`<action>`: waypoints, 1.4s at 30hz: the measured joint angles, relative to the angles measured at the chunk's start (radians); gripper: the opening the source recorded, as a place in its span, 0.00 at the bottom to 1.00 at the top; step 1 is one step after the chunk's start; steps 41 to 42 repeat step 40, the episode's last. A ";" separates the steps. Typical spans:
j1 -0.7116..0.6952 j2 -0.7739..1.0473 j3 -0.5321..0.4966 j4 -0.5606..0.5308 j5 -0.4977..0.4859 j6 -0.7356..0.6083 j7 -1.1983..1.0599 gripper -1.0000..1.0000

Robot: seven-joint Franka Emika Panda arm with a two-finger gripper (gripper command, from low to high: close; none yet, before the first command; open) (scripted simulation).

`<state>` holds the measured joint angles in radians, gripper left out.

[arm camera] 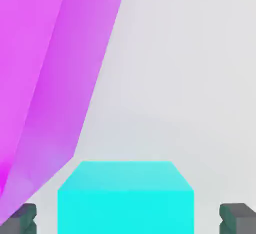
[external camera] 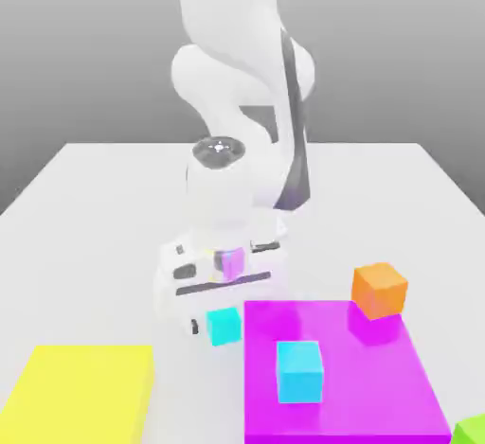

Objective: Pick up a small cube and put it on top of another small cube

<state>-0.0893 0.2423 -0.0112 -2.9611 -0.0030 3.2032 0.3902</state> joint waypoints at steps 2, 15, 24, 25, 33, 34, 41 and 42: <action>0.000 0.000 0.000 0.000 -0.002 -0.001 0.002 0.00; 0.043 -0.325 -0.049 -0.015 -0.013 -0.317 0.041 0.00; 0.091 -0.306 0.028 0.296 0.024 -0.616 0.407 0.00; 0.099 -0.302 0.033 0.332 0.028 -0.649 0.450 0.00; 0.172 -0.261 0.069 0.524 0.016 -0.788 0.767 0.00; 0.177 -0.235 0.071 0.518 0.008 -0.754 0.779 0.00; 0.170 -0.152 0.066 0.498 -0.003 -0.650 0.793 1.00; 0.170 -0.152 0.066 0.498 -0.003 -0.650 0.793 1.00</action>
